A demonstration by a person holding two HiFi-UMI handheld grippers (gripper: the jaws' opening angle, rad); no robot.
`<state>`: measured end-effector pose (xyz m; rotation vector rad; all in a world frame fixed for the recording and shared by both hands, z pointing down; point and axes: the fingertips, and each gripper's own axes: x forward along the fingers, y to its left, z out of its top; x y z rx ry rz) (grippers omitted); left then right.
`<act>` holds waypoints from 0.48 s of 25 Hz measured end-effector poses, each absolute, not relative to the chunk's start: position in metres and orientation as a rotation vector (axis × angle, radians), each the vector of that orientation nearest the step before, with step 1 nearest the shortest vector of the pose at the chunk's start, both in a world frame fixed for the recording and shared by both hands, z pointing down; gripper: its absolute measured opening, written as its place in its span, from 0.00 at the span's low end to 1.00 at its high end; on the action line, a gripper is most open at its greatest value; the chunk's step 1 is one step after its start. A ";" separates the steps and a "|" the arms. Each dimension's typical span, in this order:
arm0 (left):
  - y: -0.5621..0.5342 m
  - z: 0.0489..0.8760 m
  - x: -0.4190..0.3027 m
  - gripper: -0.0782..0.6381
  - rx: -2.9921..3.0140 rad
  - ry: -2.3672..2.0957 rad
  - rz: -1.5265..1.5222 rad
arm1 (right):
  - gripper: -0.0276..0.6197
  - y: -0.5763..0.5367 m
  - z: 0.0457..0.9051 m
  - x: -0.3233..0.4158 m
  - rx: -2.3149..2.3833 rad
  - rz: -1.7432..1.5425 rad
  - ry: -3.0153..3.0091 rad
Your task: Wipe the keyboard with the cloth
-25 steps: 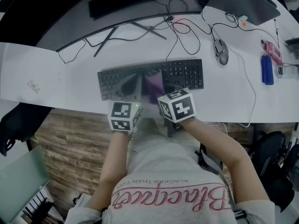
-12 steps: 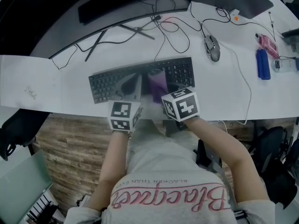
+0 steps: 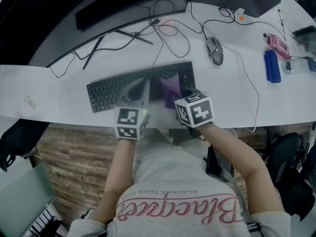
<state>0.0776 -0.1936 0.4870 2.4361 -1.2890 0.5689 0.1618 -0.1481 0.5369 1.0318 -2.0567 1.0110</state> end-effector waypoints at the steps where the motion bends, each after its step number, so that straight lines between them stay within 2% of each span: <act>1: -0.193 0.487 0.080 0.12 2.437 -1.288 0.569 | 0.18 -0.148 0.537 0.166 1.034 1.007 -2.056; 12: -0.191 0.483 0.114 0.12 2.466 -1.257 0.559 | 0.18 -0.151 0.536 0.219 1.115 0.972 -2.013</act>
